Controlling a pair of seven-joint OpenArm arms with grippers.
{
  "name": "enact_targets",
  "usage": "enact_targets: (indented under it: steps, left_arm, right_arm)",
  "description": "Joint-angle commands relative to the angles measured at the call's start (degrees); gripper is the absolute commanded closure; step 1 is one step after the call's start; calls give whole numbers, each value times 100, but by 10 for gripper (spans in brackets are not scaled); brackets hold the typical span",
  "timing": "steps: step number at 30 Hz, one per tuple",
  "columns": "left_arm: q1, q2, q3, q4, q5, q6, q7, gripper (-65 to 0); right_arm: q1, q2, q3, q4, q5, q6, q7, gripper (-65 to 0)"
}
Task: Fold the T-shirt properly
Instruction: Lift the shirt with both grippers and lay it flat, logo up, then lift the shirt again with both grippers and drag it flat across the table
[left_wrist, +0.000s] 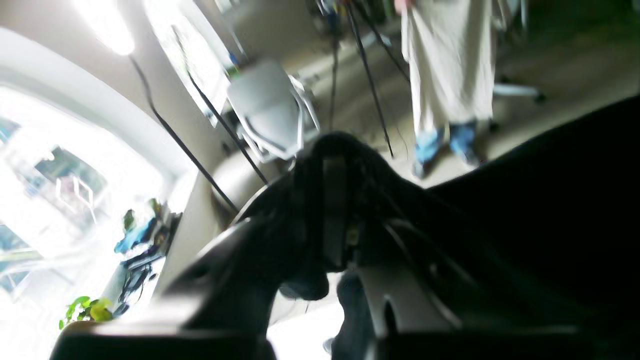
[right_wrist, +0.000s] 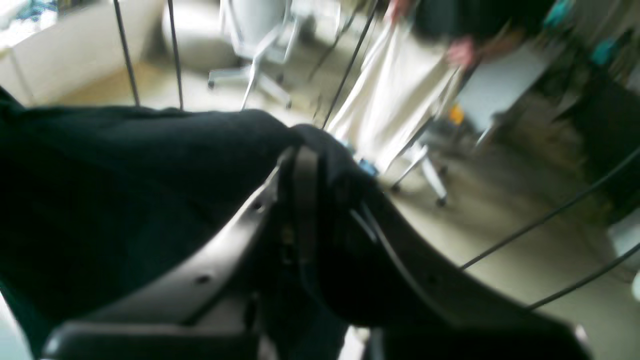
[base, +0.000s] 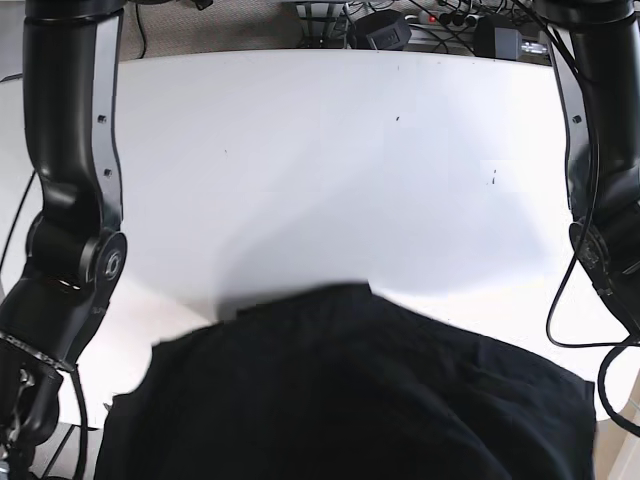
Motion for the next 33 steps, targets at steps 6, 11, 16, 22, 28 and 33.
enact_targets:
  steps: [6, 11, 16, 22, 28, 33]
  left_arm:
    - [690, -109, -528, 1022, -9, 34, 683, -1]
    - [2615, 41, -616, 2640, -123, 34, 1052, 0]
    - [4541, 480, -1513, 3818, -862, 34, 1650, 0]
    - [6730, 779, -2568, 4627, -1802, 34, 2037, 0]
    - [8365, 779, -3359, 4785, -2277, 34, 2037, 0]
    - [8848, 832, -3561, 4776, -2277, 34, 2019, 0]
  right_arm:
    - [-1033, 140, 544, 1363, -39, 1, -754, -14]
    - [-2923, 114, 1072, 2620, -31, 10, -1036, -14]
    - [-4866, 114, 1520, 3420, 708, -43, -1071, -14]
    - [-7160, 8, 2179, 3815, 1332, -43, -1027, -14]
    - [-8549, -123, 2601, 4018, 1394, -7, -1018, -14]
    - [-9015, -326, 2566, 4018, 1394, 1, -719, -14]
